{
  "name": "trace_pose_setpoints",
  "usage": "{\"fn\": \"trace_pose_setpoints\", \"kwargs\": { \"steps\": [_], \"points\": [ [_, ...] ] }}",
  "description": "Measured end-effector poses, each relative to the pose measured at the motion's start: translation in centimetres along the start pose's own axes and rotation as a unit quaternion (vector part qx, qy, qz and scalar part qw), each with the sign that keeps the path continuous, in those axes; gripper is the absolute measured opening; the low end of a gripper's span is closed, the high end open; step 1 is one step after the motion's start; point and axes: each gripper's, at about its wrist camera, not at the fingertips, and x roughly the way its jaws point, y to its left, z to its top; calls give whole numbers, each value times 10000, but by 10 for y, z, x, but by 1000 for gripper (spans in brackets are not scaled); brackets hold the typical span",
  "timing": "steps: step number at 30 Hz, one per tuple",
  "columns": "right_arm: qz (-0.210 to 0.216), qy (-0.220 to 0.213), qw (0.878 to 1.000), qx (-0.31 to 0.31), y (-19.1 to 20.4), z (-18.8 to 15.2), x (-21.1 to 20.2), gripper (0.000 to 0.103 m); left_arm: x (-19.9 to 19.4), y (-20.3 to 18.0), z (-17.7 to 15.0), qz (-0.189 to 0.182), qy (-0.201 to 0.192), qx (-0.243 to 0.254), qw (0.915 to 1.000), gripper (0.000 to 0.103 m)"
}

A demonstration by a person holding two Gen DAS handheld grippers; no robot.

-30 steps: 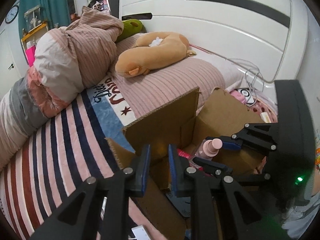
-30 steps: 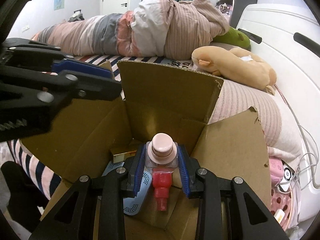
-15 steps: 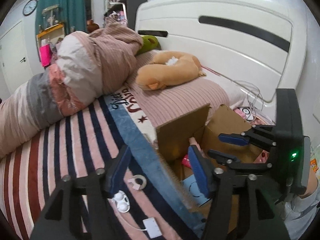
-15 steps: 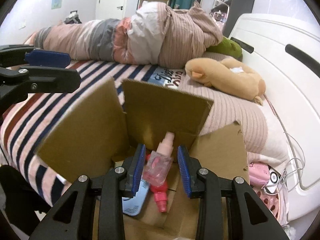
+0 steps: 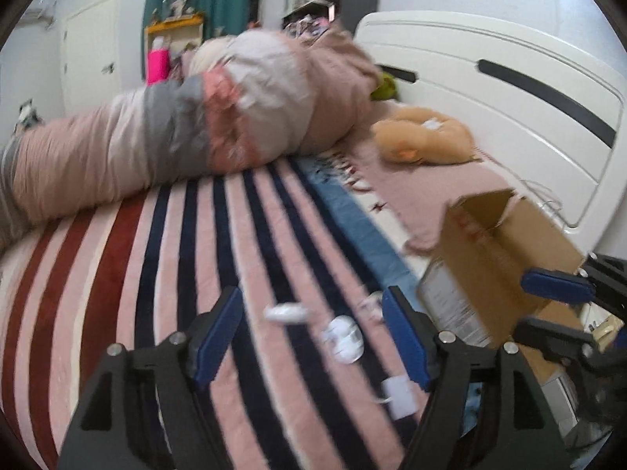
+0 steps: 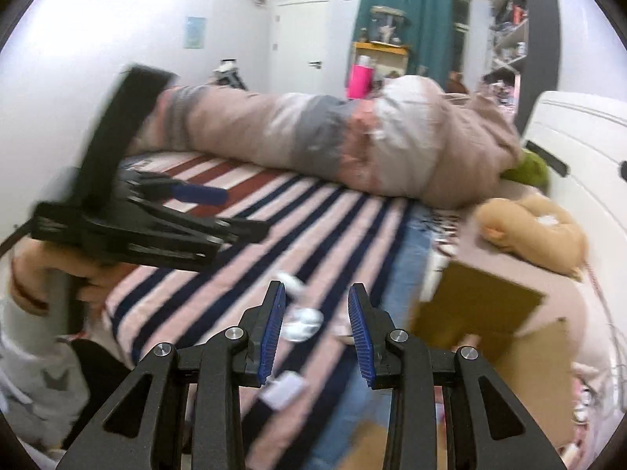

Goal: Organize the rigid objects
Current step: 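Move both tools back toward the white earphone case and spray bottle, then grasp the white pump bottle with the left gripper while the right grasps the earphone case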

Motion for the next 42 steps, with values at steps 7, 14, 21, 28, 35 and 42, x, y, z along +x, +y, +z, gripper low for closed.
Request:
{"fn": "trace_pose_setpoints", "kwargs": {
  "steps": [7,14,21,28,35,42],
  "points": [
    [210,616,9976,227,31,-37,67,29,55,32,-33,-164,412,-287,9986,71],
    [-31,1070,9890,1023,7,-64,129,29,124,46,-53,-238,798,-403,9957,71],
    [-150,1164,9811,1541,-21,-74,171,29,170,38,-46,-593,943,-516,9924,73],
    [81,1185,9769,1775,-30,-77,193,40,189,24,-38,-336,901,-348,9948,76],
    [60,1076,9776,1806,-31,-74,202,41,184,24,-40,-154,838,-217,9961,57],
    [-238,1121,9790,1685,-36,-80,187,27,152,35,-61,-31,921,-226,9955,57]
  ]
}}
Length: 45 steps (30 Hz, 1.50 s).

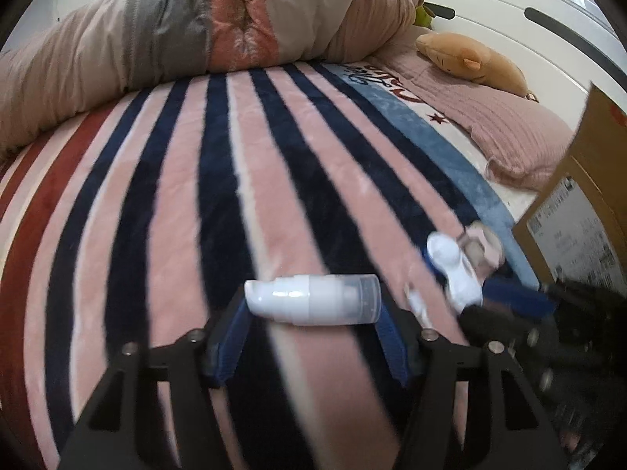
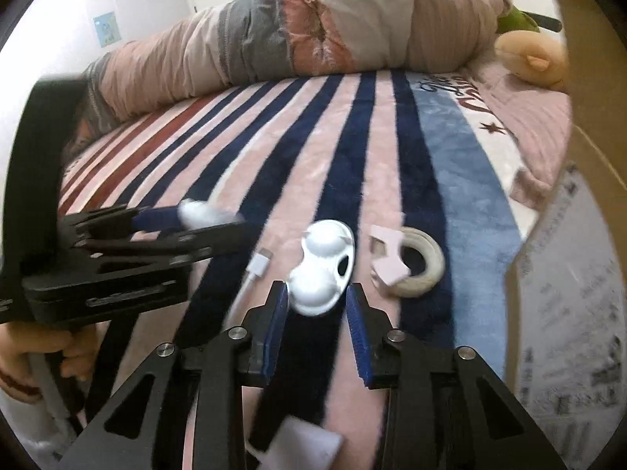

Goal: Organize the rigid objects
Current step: 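Grasp the white pump bottle with the left gripper while the right grasps the earphone case, then carry the pump bottle and earphone case into the box and release both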

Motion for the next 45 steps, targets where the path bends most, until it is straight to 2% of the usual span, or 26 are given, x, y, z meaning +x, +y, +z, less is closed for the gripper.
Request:
{"fn": "trace_pose_setpoints", "kwargs": {
  "steps": [3,6,15,19,22,23,24,27,34,40,43,45],
  "points": [
    [-113,-20,9999,13,0,-3,-2,27,-9,8,-11,-89,-16,-218,9997,57],
    [-5,-99,9999,41,3,1,1,27,-11,11,-14,-146,-39,-295,9995,57],
    [-391,-51,9992,-85,7,19,27,27,-6,16,-13,-261,-56,-455,9986,59],
    [-425,-55,9991,-1,8,26,32,34,-6,13,-14,-175,-72,-453,9988,59],
    [-551,-18,9984,-92,10,29,36,33,-7,12,-16,-97,-69,-438,9990,57],
    [-586,-39,9982,-108,10,29,36,27,-7,11,-17,-59,-73,-374,9993,57],
    [-587,-65,9982,-115,10,29,35,26,-8,10,-18,-54,-96,-348,9993,57],
    [-525,-199,9983,-150,10,27,28,26,-11,12,-20,-94,-128,-350,9993,57],
    [-162,-437,9979,-459,27,23,-7,26,-29,21,-24,-28,-262,-508,9984,57],
    [163,-728,9948,-695,45,19,-53,26,-68,29,-31,135,-625,-645,9959,57],
    [366,-984,9907,-863,50,18,-88,26,-97,20,-24,-105,-897,-718,9933,57],
    [393,-1258,9874,-871,47,18,-117,26,-114,3,-17,-146,-1017,-548,9932,57]
  ]
}}
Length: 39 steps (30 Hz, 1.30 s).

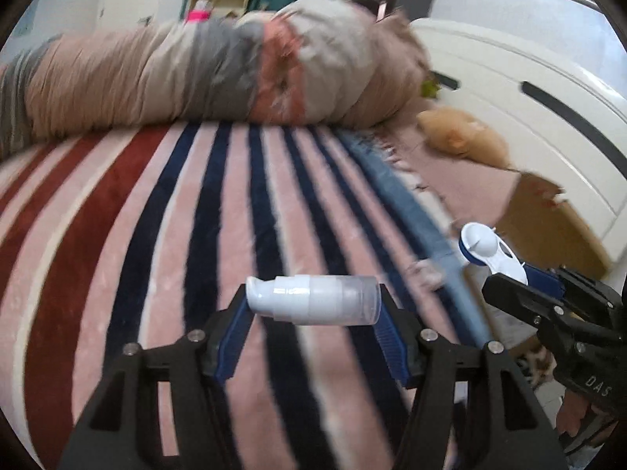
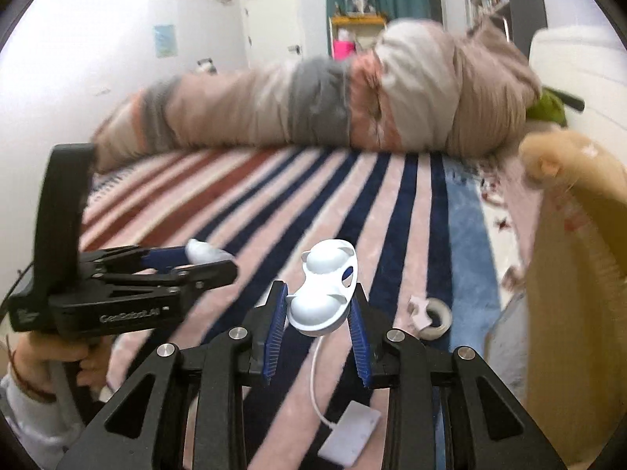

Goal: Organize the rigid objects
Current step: 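Carry the pump bottle and earphone case into the box and release both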

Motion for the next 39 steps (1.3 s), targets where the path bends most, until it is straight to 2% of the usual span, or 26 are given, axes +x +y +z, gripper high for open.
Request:
{"fn": "trace_pose_setpoints", "kwargs": {
  "steps": [2,5,9,13,16,18,22,27,33,39],
  "points": [
    [-50,-302,9995,59,-8,5,-28,26,-16,-26,12,-100,-119,205,9997,57],
    [-269,-675,9973,105,-24,11,-66,26,-37,-61,29,-444,-321,395,9977,57],
    [-681,-905,9931,293,-64,9,-110,26,-52,-125,58,-619,-568,890,9925,57],
    [-1248,-577,9899,350,-110,-5,-125,26,-44,-189,77,-869,-539,1380,9851,57],
    [-1602,-175,9865,279,-136,-19,-122,27,-30,-227,82,-1111,-343,1660,9792,57],
    [-1680,78,9855,235,-147,-30,-116,27,-16,-249,83,-1261,-138,1815,9752,57],
    [-1744,222,9841,240,-155,-41,-111,27,8,-276,79,-1077,190,2097,9716,57],
    [-1717,248,9844,279,-160,-46,-110,28,29,-276,77,-885,462,2187,9707,57],
    [-1620,177,9858,409,-163,-53,-111,34,41,-279,75,-630,594,2384,9673,57],
    [-1589,112,9860,500,-163,-53,-113,34,59,-283,73,-66,735,2725,9593,57]
  ]
}}
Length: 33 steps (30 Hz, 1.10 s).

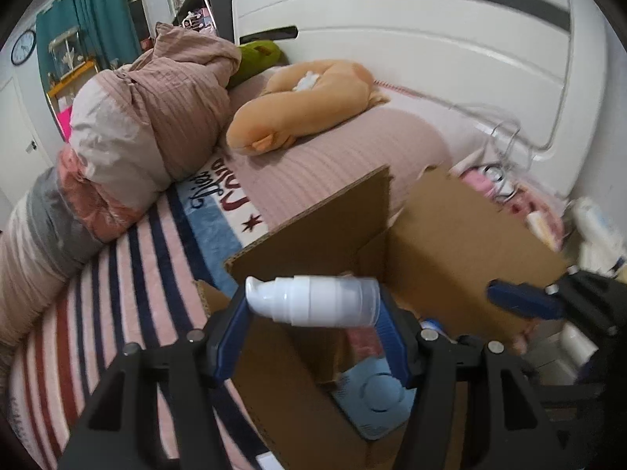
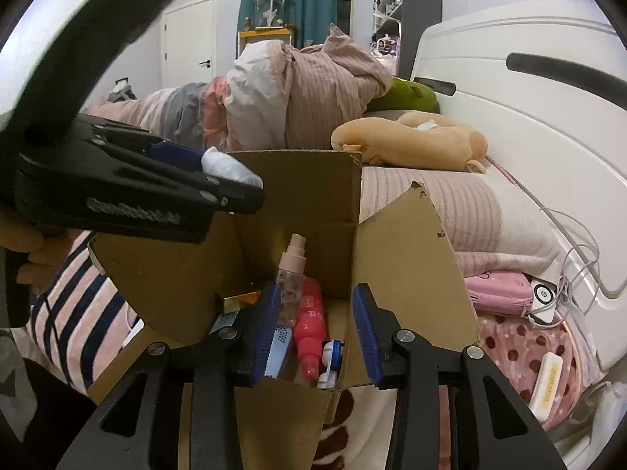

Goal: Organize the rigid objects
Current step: 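Carry the pump bottle and earphone case into the box and release both, then move both tools back to the white USB adapter and tape roll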

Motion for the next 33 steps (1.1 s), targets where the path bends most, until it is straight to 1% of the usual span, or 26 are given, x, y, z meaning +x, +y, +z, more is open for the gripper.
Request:
{"fn": "trace_pose_setpoints", "kwargs": {
  "steps": [3,6,9,11,14,16,19,22,26,29,31,33],
  "points": [
    [32,-8,10000,29,1,0,-1,35,6,0,0,146,73,83,9998,59],
    [13,3,10000,10,2,0,-3,35,7,2,-1,208,81,82,9997,63],
    [-11,-8,10000,22,1,1,-6,36,6,6,-3,232,77,66,9997,63],
    [-41,-10,10000,31,3,2,-8,40,3,9,-4,185,33,11,9998,63],
    [-42,-8,10000,3,7,3,-12,41,-13,17,-8,87,-129,-150,9998,63],
    [-48,-33,10000,-27,11,5,-15,41,-25,23,-12,63,-243,-269,9993,68],
    [27,-176,9998,-55,22,13,-25,41,-50,40,-21,-34,-503,-521,9974,70],
    [173,-357,9992,-77,37,22,-34,41,-74,65,-37,-32,-698,-770,9946,72],
    [683,-562,9959,-204,72,33,-42,41,-94,98,-66,152,-846,-1050,9908,74],
    [1039,-568,9921,-422,109,39,-40,41,-99,128,-94,273,-890,-1363,9863,74],
    [1174,-529,9900,-582,129,40,-35,41,-95,150,-117,341,-866,-1587,9829,74],
    [1274,-390,9882,-759,154,40,-24,41,-90,168,-141,457,-869,-1736,9799,74]
  ]
}}
